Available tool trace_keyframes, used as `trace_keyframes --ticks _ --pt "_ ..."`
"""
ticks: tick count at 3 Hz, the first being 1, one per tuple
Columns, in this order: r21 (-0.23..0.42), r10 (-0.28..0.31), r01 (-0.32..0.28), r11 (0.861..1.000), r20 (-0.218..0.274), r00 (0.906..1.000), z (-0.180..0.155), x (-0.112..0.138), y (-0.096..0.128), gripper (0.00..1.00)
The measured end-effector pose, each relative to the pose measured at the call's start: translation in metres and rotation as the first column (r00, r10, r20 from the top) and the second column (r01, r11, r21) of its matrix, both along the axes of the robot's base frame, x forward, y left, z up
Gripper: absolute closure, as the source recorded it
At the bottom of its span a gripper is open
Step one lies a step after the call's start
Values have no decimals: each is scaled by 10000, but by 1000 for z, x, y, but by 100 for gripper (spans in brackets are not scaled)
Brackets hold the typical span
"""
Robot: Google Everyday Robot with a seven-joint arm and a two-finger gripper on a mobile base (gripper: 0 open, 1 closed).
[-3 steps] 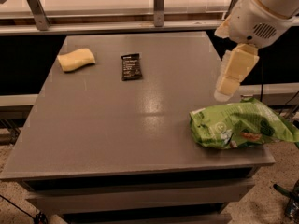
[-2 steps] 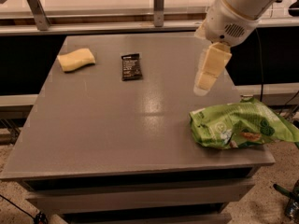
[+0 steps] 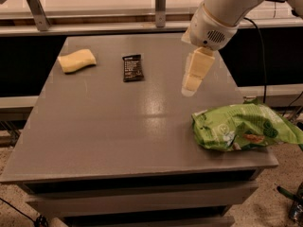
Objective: Move rxbar chocolate near sponge
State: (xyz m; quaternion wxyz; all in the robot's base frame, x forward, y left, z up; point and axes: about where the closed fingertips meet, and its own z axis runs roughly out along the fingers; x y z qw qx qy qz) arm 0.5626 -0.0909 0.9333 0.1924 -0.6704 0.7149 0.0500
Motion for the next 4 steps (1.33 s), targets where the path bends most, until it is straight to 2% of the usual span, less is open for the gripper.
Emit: trace_keyframes --ticks 1,2,3,4 --pt "357 117 -109 9993 -214 9997 -6 4 4 0" --pt "1592 313 -252 9869 -361 9989 -15 27 6 0" --pt "2677 827 -657 9613 -528 9952 -23 56 20 0" --pt "3552 1075 -806 9313 -565 9926 -33 82 35 0"
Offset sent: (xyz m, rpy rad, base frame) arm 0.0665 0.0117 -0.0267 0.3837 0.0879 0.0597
